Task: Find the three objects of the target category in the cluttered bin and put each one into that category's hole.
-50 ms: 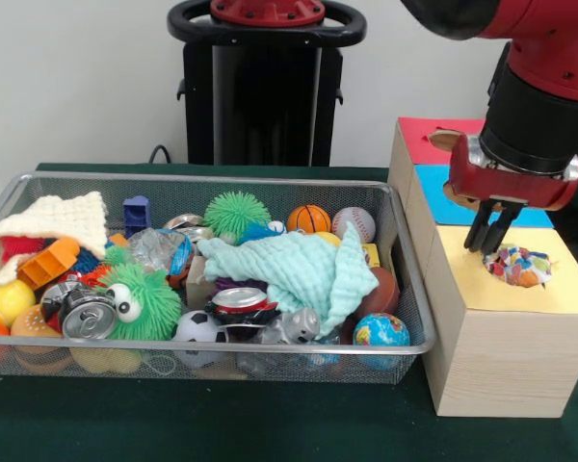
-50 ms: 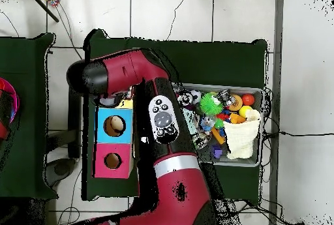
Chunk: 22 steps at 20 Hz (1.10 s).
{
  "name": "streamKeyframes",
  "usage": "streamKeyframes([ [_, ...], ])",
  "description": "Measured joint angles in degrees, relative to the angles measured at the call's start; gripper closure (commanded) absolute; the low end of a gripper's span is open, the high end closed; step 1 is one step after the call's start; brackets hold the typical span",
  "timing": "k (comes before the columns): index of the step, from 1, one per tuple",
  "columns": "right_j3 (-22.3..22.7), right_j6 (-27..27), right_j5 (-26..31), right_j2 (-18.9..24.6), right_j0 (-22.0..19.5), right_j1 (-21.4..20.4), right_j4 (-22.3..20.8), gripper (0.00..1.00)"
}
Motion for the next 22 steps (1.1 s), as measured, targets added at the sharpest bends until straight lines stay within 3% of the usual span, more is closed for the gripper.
streamKeyframes([
  [22, 0.0, 0.0, -1.49, 0.15, -0.95, 0.97, 2.43, 1.0],
])
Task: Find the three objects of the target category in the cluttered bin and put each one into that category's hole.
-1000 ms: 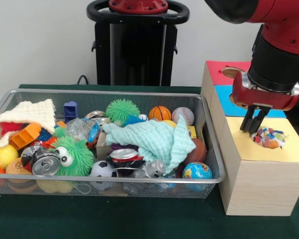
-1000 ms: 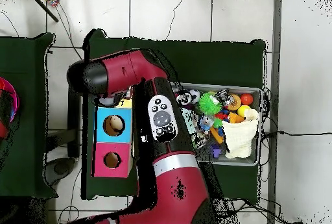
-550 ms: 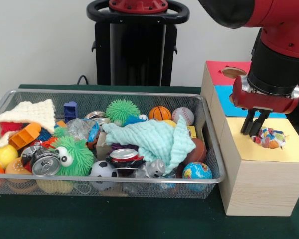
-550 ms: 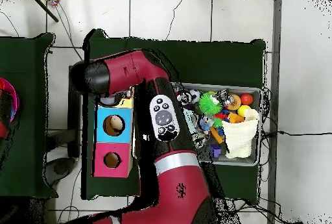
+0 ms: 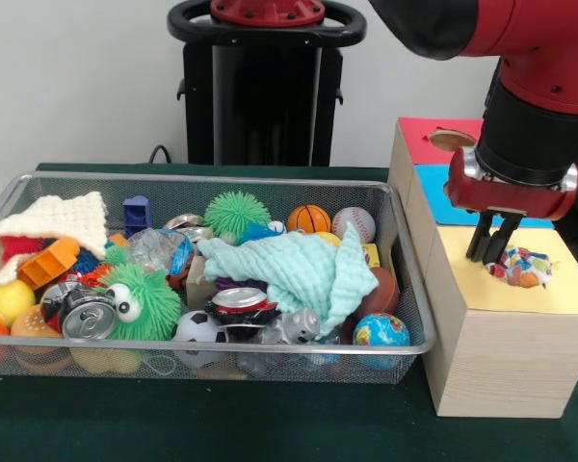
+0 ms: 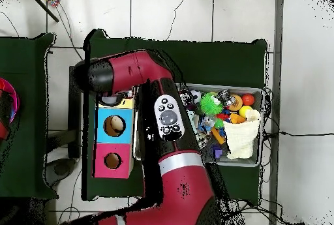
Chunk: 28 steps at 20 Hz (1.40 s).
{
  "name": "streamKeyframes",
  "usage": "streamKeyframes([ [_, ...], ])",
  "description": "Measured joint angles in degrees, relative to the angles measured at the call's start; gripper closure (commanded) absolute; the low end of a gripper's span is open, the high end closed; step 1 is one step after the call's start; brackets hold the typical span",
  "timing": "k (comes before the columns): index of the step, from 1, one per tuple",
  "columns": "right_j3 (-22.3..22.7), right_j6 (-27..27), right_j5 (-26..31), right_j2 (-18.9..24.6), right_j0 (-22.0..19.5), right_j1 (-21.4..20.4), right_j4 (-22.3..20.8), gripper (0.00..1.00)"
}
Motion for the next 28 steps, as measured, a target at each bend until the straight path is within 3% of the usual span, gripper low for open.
streamKeyframes([
  [13, -0.01, 0.0, 0.04, 0.31, -1.28, 0.7, 3.57, 1.0],
  [28, -0.02, 0.0, -0.02, 0.32, -1.45, 0.94, 4.89, 1.0],
])
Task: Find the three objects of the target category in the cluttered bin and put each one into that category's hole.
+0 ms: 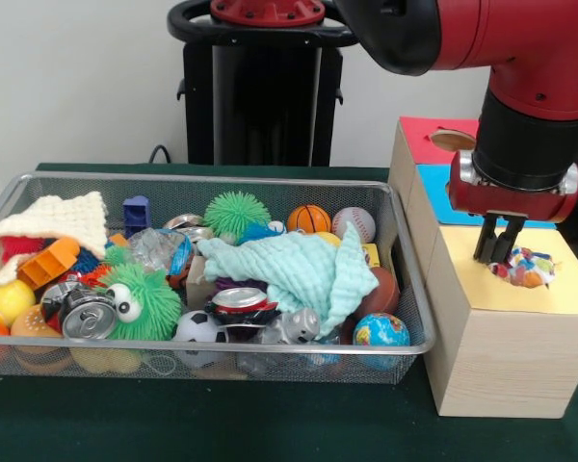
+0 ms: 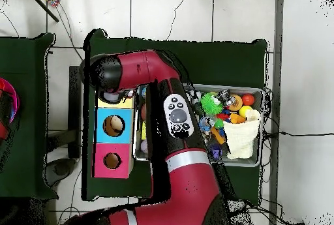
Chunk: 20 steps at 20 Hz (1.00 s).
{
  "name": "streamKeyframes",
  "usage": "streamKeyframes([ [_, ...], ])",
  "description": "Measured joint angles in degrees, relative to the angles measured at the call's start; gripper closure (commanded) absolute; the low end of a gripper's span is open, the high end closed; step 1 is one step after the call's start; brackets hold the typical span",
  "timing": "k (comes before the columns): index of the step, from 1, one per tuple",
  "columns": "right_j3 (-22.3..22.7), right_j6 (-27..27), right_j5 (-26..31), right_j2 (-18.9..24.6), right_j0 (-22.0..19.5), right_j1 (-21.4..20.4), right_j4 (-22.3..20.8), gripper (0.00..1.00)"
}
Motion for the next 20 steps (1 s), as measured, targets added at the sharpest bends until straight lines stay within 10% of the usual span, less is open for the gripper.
streamKeyframes([
  [20, -0.05, 0.0, -0.42, -0.26, 2.79, 0.5, 0.49, 1.0],
])
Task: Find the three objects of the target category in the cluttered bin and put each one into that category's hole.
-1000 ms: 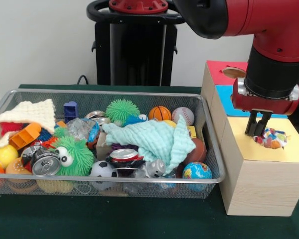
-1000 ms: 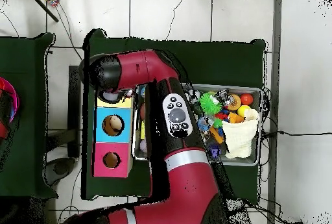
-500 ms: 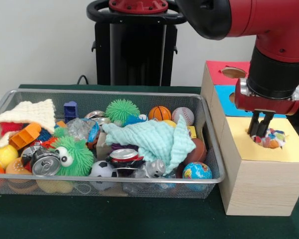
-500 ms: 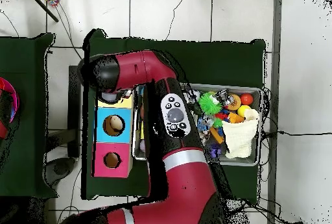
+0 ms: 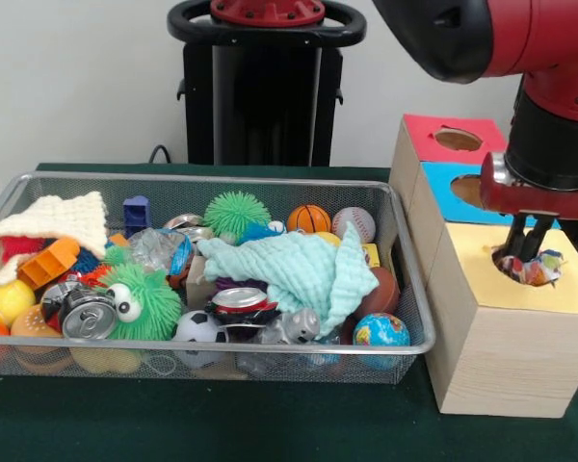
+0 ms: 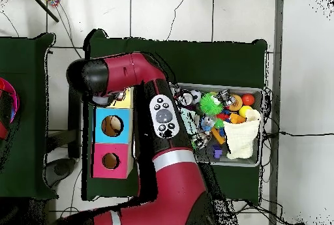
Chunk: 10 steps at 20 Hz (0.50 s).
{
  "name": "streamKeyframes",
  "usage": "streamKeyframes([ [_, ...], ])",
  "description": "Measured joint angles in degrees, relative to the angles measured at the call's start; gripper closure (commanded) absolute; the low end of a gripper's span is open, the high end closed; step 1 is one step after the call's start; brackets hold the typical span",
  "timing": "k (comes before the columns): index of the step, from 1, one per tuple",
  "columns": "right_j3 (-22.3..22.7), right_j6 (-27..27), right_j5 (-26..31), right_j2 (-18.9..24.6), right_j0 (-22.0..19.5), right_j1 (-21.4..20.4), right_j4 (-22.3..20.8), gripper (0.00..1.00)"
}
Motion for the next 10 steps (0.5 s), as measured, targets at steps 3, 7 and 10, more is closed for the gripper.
streamKeyframes([
  [3, -0.12, 0.0, -0.08, -0.44, 0.39, -0.12, -0.28, 1.0],
  [7, -0.71, 0.0, -0.61, -1.08, 1.11, 0.18, -2.0, 1.0],
  [10, -1.2, 0.0, -1.24, -1.25, 1.7, 0.8, -3.29, 1.0],
])
